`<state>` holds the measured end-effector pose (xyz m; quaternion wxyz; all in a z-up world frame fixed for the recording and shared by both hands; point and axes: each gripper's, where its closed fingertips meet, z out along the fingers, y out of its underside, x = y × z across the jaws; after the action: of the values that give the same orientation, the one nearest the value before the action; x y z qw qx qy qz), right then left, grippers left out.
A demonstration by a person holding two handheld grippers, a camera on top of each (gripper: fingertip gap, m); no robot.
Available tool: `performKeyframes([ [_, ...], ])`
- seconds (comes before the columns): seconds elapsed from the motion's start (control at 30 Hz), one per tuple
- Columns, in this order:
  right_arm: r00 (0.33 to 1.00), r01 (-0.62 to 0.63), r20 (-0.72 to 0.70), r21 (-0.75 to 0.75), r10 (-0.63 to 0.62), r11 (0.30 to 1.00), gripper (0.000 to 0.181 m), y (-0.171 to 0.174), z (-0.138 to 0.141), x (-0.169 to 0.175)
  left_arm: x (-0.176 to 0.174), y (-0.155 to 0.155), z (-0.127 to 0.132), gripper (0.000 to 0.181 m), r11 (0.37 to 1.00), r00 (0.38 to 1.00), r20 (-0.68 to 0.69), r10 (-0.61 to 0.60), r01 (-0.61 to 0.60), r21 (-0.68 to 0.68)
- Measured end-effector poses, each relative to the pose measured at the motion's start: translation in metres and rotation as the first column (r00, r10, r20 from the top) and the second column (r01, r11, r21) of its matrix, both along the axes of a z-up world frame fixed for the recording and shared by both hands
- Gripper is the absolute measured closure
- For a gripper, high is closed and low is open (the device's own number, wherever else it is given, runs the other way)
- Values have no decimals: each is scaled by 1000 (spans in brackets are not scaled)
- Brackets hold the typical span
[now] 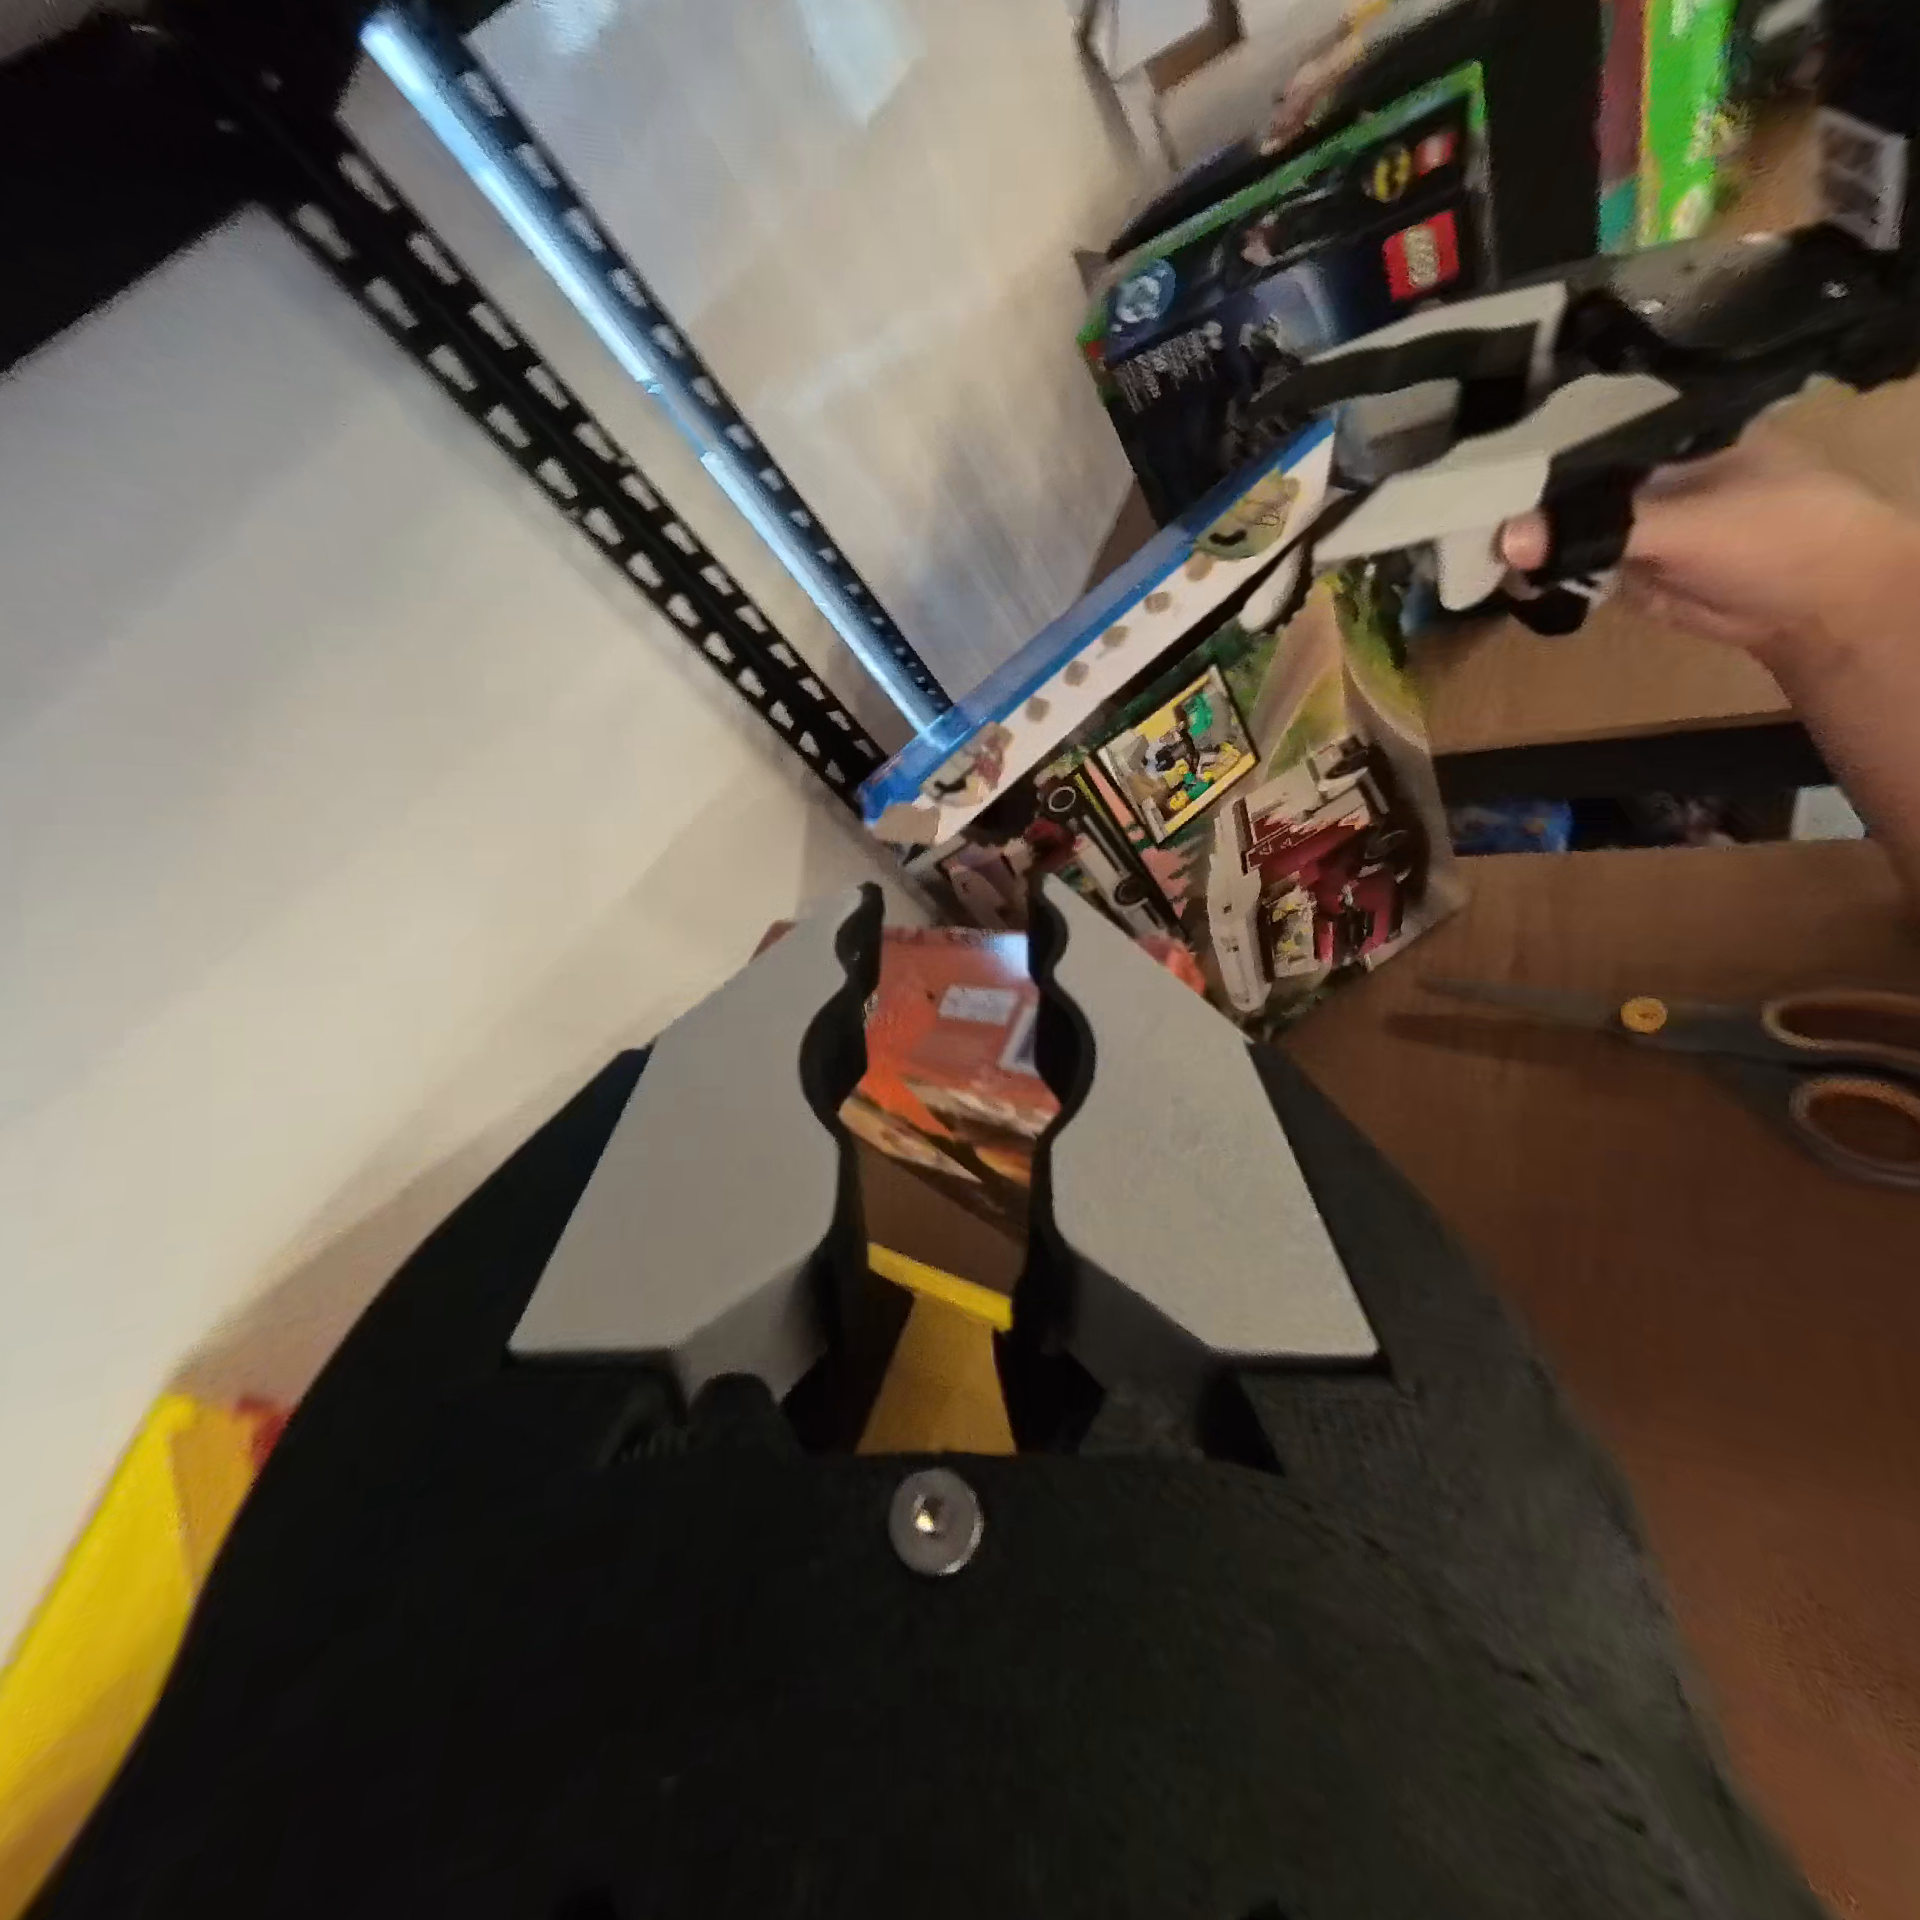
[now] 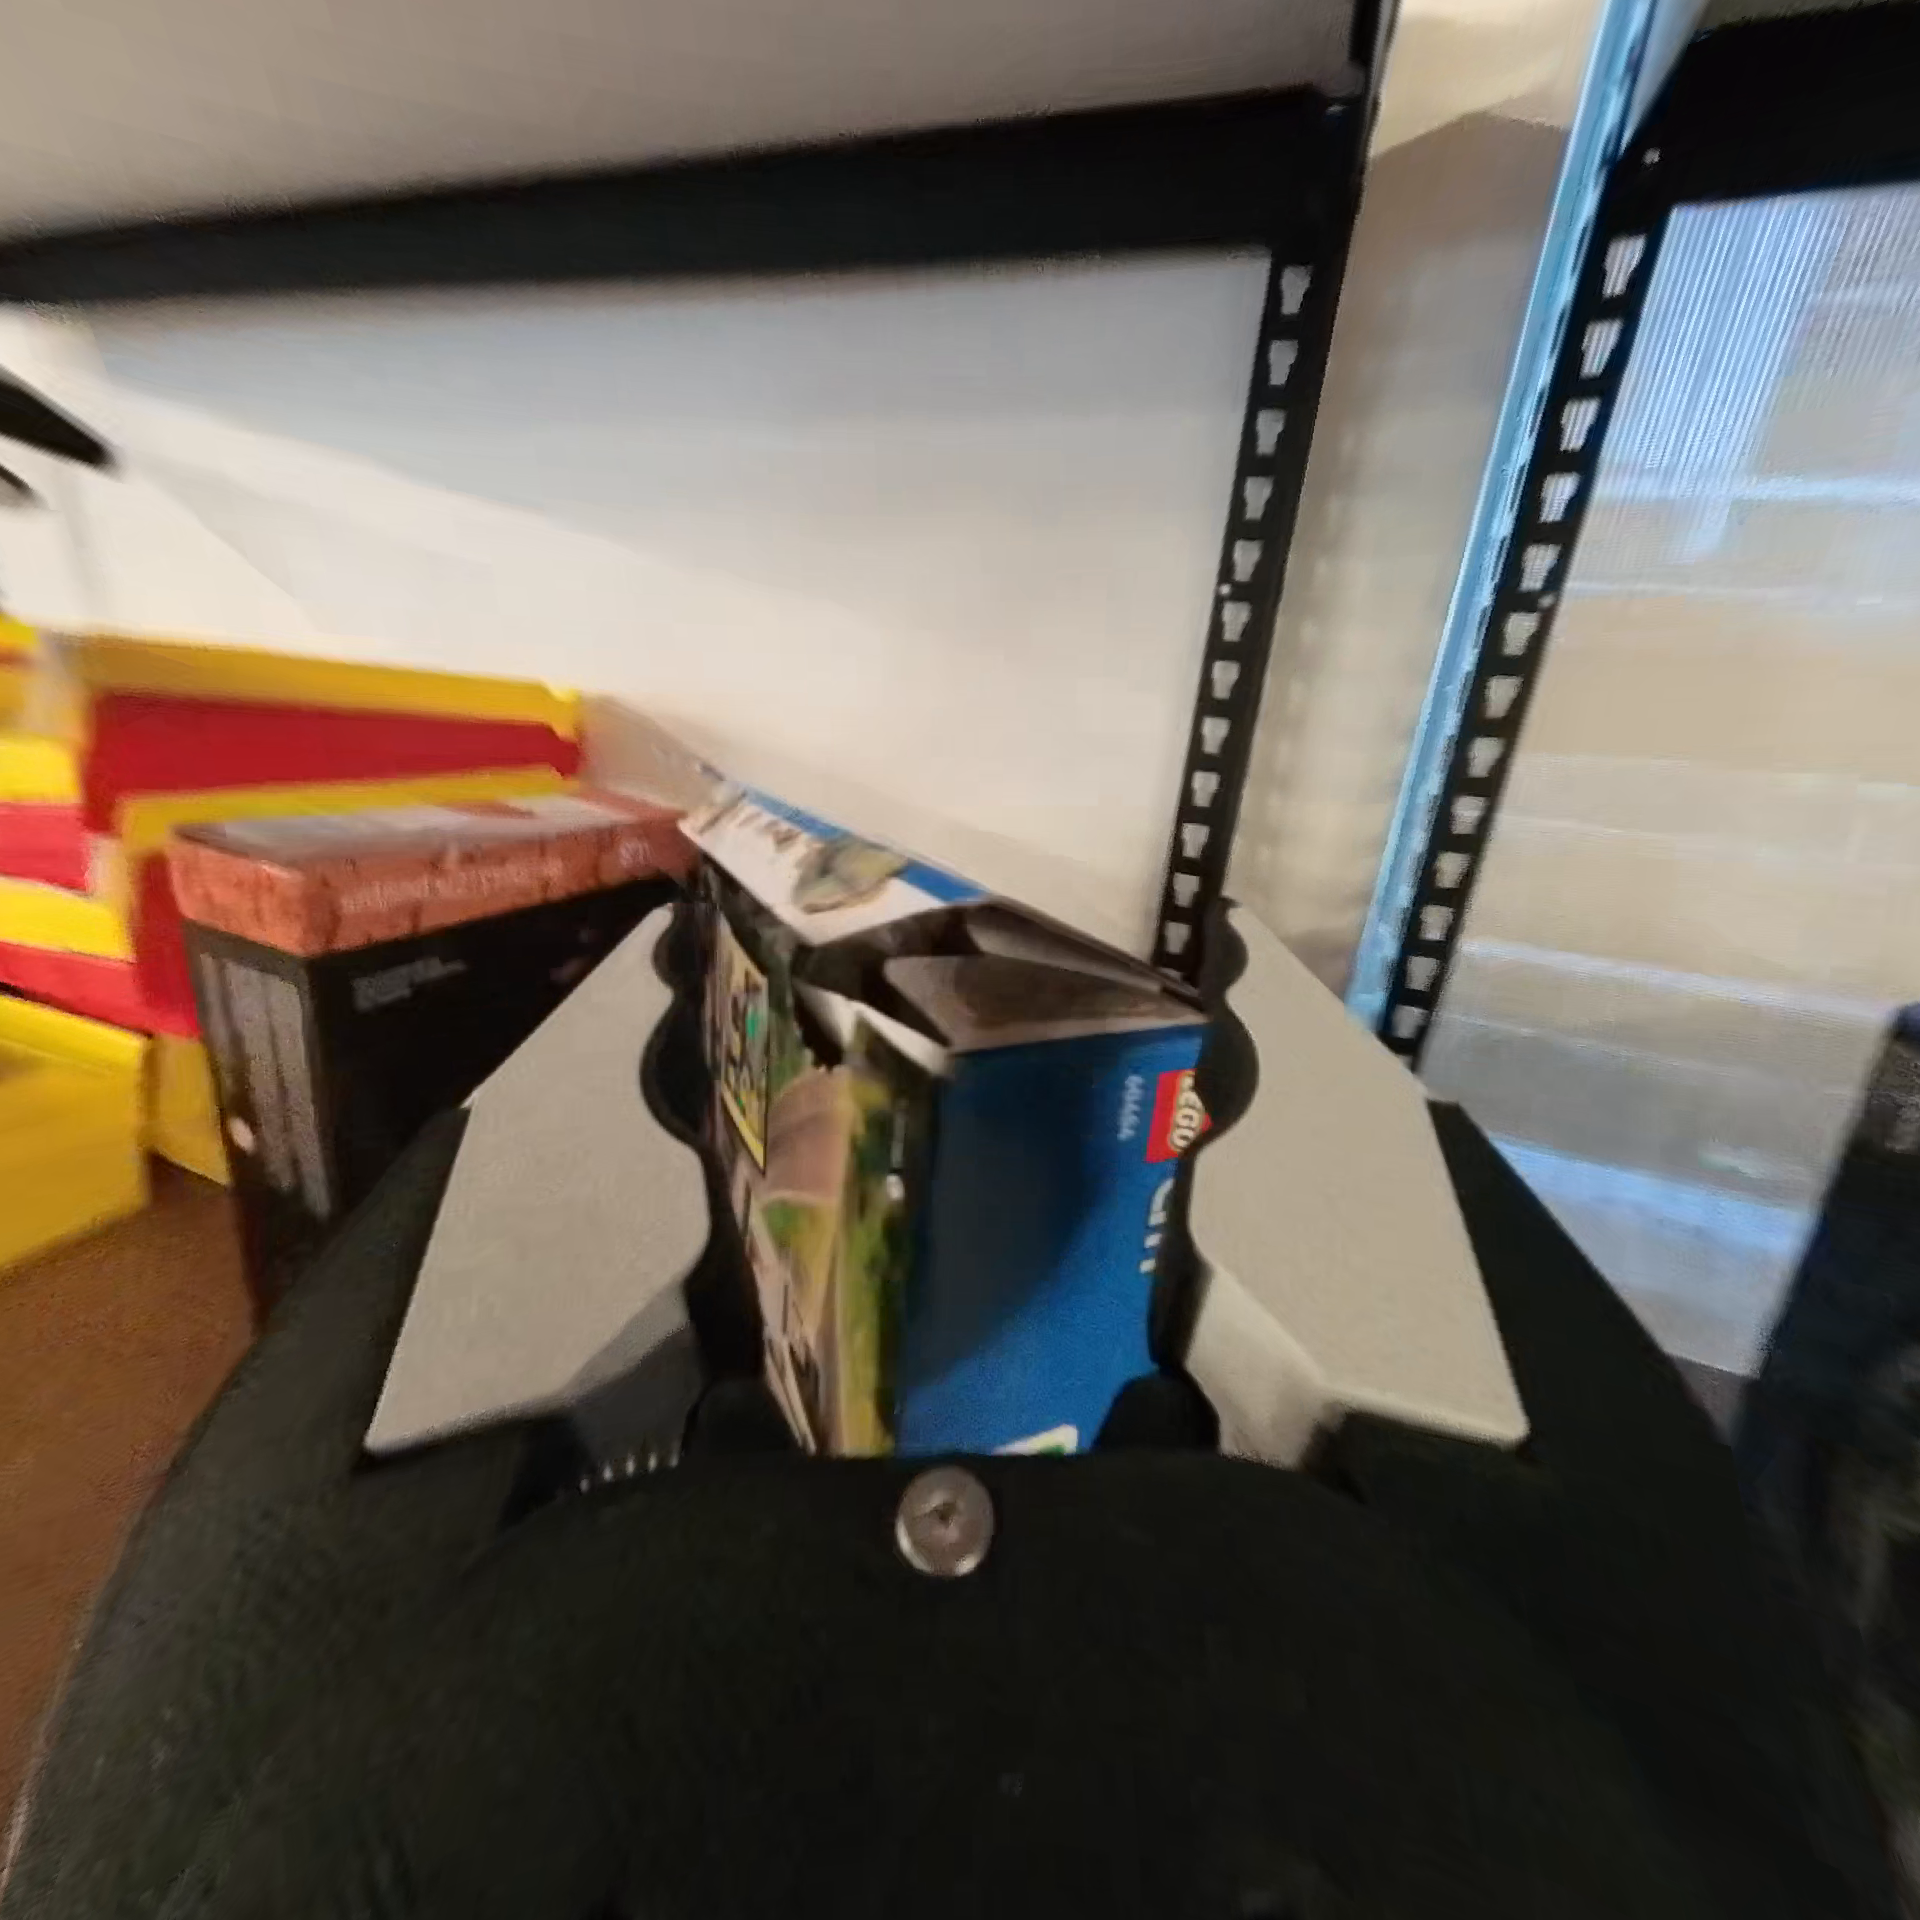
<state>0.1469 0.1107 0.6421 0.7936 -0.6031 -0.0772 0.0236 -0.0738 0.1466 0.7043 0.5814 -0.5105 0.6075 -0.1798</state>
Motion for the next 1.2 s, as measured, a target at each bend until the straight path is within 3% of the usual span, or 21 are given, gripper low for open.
performKeyframes([
  [0.1, 974, 144, 185, -60, -131, 988, 86, -7, -1, -20, -33, -31, -16, 160, 996, 992, 106, 70, -63, -69],
  [0.2, 938, 206, 300, -77, -174, 976, 86, -17, 2, -39, -60, -66, -55, 150, 983, 987, 101, 126, -111, -144],
  [0.27, 944, 177, 294, -69, -149, 982, 89, -27, 4, -54, -77, -92, -87, 144, 971, 980, 115, 162, -137, -197],
  [0.33, 964, 89, 260, -89, -63, 992, 93, -38, -1, -76, -87, -119, -118, 146, 942, 955, 221, 200, -125, -310],
  [0.43, 963, -32, 261, -134, 67, 990, 100, -55, -22, -110, -89, -152, -165, 148, 851, 851, 447, 276, 0, -525],
  [0.5, 956, -68, 277, -123, 100, 990, 106, -68, -37, -125, -82, -166, -186, 147, 814, 766, 576, 286, 124, -568],
  [0.57, 953, -93, 277, -123, 124, 988, 113, -76, -52, -136, -76, -163, -200, 149, 817, 710, 631, 313, 137, -560],
  [0.6, 951, -112, 270, -149, 149, 983, 114, -77, -61, -141, -70, -159, -210, 152, 822, 720, 612, 326, 104, -560],
  [0.73, 926, -120, 325, -227, 192, 967, 115, -79, -79, -154, -48, -152, -248, 152, 858, 866, 395, 305, -70, -509],
  [0.83, 894, -60, 423, -223, 152, 973, 122, -86, -73, -154, -45, -148, -253, 154, 874, 885, 352, 303, -111, -473],
  [0.9, 874, -92, 435, -284, 214, 954, 124, -89, -70, -162, -44, -144, -251, 156, 851, 875, 372, 310, -81, -518],
  [0.97, 871, -58, 455, -278, 185, 959, 126, -84, -52, -158, -42, -144, -246, 156, 839, 872, 399, 283, -24, -543],
  [1.1, 850, 138, 526, -191, -18, 972, 141, -57, -1, -130, -40, -149, -245, 156, 851, 910, 370, 187, 38, -523],
  [1.2, 843, 198, 537, -250, -34, 948, 141, -22, 27, -118, -42, -160, -244, 157, 842, 930, 348, 120, 91, -532],
])
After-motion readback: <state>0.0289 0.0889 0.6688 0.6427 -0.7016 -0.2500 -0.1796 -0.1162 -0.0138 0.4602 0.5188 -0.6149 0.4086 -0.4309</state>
